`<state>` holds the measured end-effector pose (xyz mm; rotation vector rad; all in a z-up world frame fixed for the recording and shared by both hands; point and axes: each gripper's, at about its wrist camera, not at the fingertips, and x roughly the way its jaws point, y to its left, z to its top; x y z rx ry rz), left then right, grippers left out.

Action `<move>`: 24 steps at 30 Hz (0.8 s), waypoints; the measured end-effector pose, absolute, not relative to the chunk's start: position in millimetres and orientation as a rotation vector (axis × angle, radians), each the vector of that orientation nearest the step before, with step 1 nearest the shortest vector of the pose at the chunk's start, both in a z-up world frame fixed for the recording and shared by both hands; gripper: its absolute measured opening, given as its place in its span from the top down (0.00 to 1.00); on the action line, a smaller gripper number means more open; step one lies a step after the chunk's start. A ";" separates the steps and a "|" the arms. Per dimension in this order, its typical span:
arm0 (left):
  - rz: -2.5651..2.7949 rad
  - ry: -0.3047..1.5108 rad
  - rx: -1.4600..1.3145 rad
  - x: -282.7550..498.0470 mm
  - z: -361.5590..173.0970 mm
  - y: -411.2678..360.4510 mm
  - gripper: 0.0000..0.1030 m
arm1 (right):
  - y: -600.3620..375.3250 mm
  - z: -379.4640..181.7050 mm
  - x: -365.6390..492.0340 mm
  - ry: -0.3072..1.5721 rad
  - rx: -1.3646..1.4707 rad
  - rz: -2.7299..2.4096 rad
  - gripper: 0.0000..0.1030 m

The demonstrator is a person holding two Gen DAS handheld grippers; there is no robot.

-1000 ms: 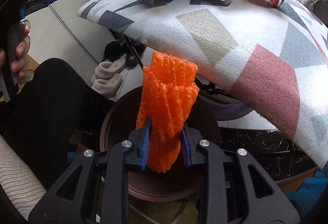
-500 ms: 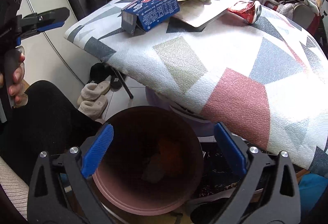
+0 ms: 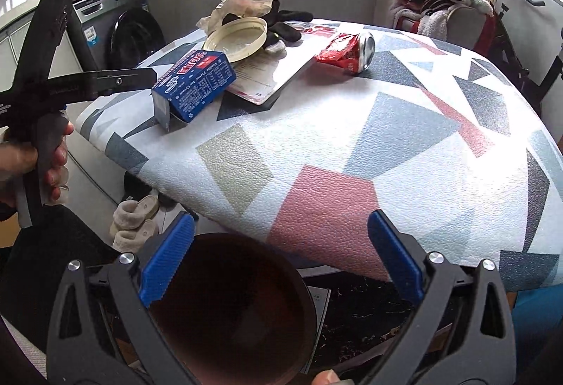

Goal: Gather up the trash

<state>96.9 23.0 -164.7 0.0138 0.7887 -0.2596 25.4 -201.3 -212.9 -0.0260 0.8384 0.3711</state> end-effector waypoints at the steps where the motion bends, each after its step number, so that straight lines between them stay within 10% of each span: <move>1: -0.257 0.791 0.026 103.1 -166.2 18.7 0.06 | -203.7 -213.1 26.3 0.839 -0.025 0.360 0.06; 21: -0.251 0.788 0.025 115.4 -168.0 21.3 0.24 | -269.6 -177.2 93.4 0.735 0.191 0.287 0.06; 24: -0.259 0.773 0.000 109.8 -160.5 26.1 0.24 | -281.7 -169.5 130.9 0.719 0.244 0.252 0.21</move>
